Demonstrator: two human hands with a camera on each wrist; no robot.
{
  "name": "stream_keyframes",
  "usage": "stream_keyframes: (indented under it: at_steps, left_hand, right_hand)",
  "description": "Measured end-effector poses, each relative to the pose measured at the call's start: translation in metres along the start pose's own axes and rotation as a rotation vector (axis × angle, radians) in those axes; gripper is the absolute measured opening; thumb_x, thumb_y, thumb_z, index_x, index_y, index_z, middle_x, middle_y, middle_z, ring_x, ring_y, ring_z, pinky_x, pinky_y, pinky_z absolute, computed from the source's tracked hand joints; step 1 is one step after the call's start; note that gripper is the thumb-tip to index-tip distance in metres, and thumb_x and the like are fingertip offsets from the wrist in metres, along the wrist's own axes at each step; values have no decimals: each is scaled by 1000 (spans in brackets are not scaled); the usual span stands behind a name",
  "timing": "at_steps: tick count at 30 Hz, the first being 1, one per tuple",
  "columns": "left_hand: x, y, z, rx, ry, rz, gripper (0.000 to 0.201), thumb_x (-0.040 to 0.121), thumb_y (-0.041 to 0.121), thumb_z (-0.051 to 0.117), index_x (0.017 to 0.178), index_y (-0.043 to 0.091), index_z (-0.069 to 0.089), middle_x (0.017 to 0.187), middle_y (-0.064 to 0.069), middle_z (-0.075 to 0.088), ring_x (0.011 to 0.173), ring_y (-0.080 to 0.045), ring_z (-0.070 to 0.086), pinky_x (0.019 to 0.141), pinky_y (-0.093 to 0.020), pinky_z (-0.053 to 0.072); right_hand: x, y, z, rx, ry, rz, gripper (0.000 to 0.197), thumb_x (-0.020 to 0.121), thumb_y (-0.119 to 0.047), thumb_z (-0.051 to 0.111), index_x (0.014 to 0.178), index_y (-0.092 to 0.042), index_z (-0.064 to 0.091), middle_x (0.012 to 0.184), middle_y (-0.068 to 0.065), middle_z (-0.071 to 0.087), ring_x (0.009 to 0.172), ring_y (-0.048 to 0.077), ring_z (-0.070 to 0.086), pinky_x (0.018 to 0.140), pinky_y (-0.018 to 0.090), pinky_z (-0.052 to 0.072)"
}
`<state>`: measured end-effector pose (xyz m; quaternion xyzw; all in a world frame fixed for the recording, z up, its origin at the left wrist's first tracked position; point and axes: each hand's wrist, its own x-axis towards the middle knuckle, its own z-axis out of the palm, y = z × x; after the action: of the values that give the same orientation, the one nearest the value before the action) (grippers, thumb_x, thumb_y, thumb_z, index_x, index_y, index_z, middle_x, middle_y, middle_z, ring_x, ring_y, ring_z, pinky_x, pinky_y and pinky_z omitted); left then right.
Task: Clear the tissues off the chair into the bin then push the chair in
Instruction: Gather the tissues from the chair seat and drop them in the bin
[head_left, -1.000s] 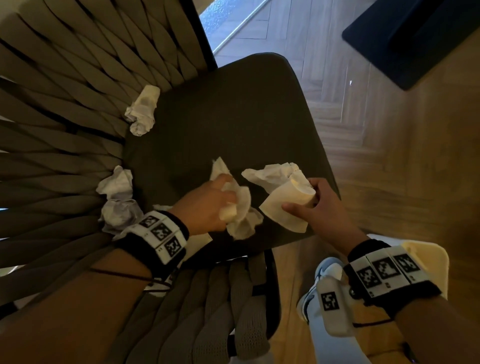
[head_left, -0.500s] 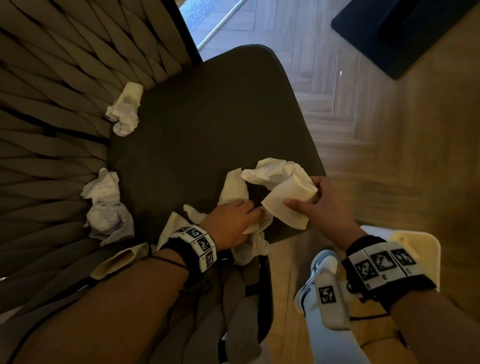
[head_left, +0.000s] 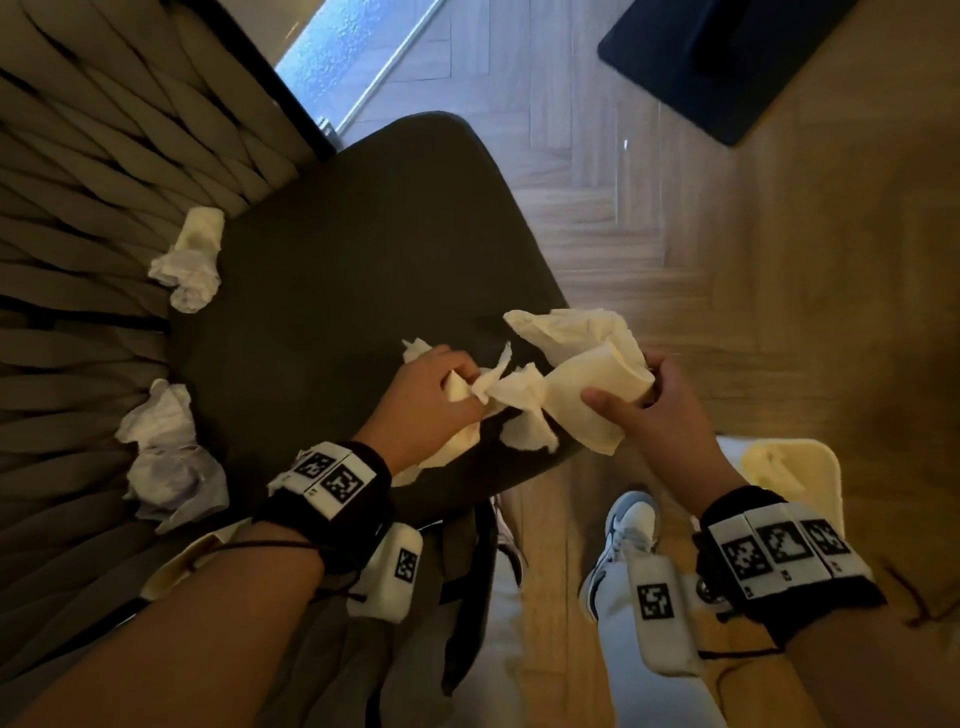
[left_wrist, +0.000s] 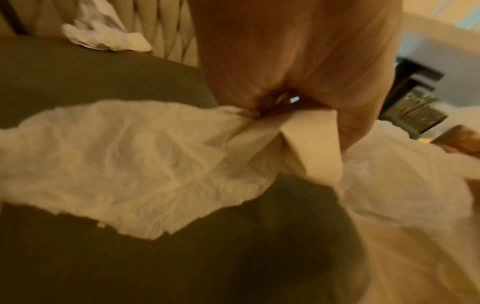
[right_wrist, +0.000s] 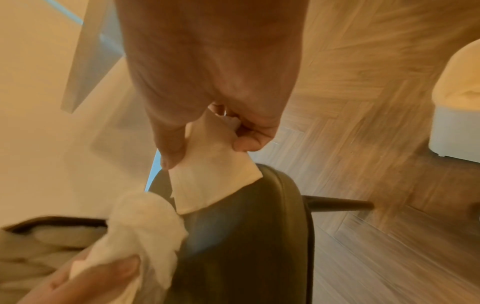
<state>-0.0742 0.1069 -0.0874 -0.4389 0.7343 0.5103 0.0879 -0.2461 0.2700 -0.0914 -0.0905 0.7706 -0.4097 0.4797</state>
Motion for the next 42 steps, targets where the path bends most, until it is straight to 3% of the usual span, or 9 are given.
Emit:
stream_keyframes:
  at_steps: [3,9,13,24,28,32,35,39,42]
  left_hand:
    - [9,54,29,-49,-124,50,16,78,30,74,86,23,62,94,3,61,86,-11,59,71,-25,45]
    - [33,162,152,-174,-397,125,18,82,25,70,98,19,63,100,-2,67,93,-18,64,83,-35,54]
    - [45,199,262,-342,-469,-4,12,84,20,68,78,26,60,76,5,64,71,-12,61,69,-28,52]
    - [85,106,489,-368,-304,-426,28,71,37,71,92,20,62,97,-16,71,90,-32,69,84,-54,56]
    - [92,71,516,-271,-233,-428,28,79,42,67,98,24,58,103,-9,67,90,-24,65,87,-48,55]
    - [96,61,527,-177,-299,-447,54,86,43,59,135,25,43,139,-7,45,116,-24,51,102,-44,44]
    - [98,67,521,-225,-386,-485,63,93,34,54,148,25,25,149,-6,36,113,-20,49,93,-36,44]
    - [96,83,492,-238,-424,-483,50,95,21,51,143,20,36,145,-14,44,123,-31,51,100,-43,43]
    - [82,95,445,-298,-394,-463,20,94,15,48,111,17,59,120,-16,62,107,-29,60,89,-41,48]
  right_hand:
    - [-15,11,-38,90,119,17,63,73,-24,78,126,-21,43,118,2,58,103,18,60,79,33,54]
    - [-50,63,-142,108,336,60,52,75,-19,76,119,-16,48,102,-2,62,87,7,60,65,20,46]
    - [-58,132,-203,100,470,177,57,73,-21,79,120,-13,47,109,4,61,98,20,60,74,32,50]
    - [-1,354,-230,-87,369,513,74,63,-35,81,121,-18,39,114,9,57,105,32,57,87,46,50]
    - [17,370,-227,-34,363,552,64,78,-16,72,133,-12,39,126,14,54,113,32,54,89,37,44]
    - [17,373,-225,-27,251,571,64,83,-19,67,140,-17,38,137,11,50,121,29,52,96,41,45]
    - [10,363,-228,-41,255,554,55,85,-18,65,136,-17,43,135,11,51,118,30,54,95,41,46]
    - [1,337,-231,-77,252,503,39,87,-18,62,124,-12,52,122,11,56,111,29,57,91,38,46]
    - [-4,302,-229,-110,206,419,29,87,-21,62,114,-11,57,99,6,61,98,26,61,77,33,47]
